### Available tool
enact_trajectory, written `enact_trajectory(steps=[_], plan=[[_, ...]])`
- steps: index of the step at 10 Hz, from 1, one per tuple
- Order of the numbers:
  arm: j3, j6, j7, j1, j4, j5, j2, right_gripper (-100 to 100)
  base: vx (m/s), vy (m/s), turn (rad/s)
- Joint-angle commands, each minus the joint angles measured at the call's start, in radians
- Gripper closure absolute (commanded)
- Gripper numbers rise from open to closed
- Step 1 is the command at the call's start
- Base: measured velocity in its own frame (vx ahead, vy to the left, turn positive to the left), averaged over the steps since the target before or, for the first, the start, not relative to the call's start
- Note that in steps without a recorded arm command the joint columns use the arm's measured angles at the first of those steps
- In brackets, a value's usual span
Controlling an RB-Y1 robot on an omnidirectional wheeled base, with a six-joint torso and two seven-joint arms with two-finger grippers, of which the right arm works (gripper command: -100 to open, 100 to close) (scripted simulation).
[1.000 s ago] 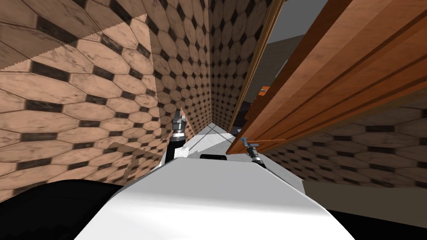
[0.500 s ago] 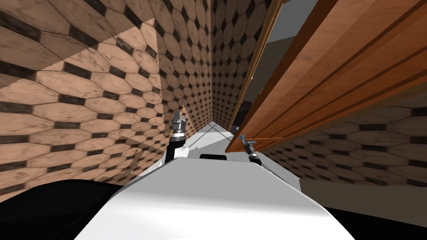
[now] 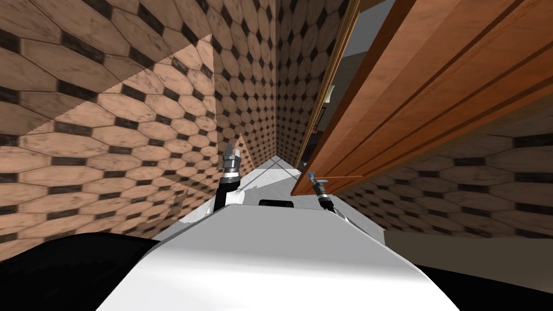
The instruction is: Pull the door open
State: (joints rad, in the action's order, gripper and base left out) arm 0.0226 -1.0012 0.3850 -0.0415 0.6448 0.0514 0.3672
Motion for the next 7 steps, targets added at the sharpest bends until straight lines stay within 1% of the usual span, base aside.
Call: enact_trajectory(steps=[1, 3, 5, 6, 7], plan=[[0.033, 0.021, -0.020, 0.003, 0.021, -0.017, -0.016, 100, -0.156, -0.116, 0.084], [0.058, 0.047, -0.036, 0.018, 0.031, -0.038, -0.021, 100, -0.141, -0.118, 0.060], [0.083, 0.073, -0.052, 0.033, 0.041, -0.060, -0.026, 100, -0.126, -0.152, 0.080], [0.077, 0.064, -0.044, 0.024, 0.039, -0.053, -0.023, 100, -0.050, -0.058, 0.048], [0.080, 0.043, -0.035, 0.015, 0.025, -0.056, -0.013, 100, -0.065, 0.011, 0.210]])
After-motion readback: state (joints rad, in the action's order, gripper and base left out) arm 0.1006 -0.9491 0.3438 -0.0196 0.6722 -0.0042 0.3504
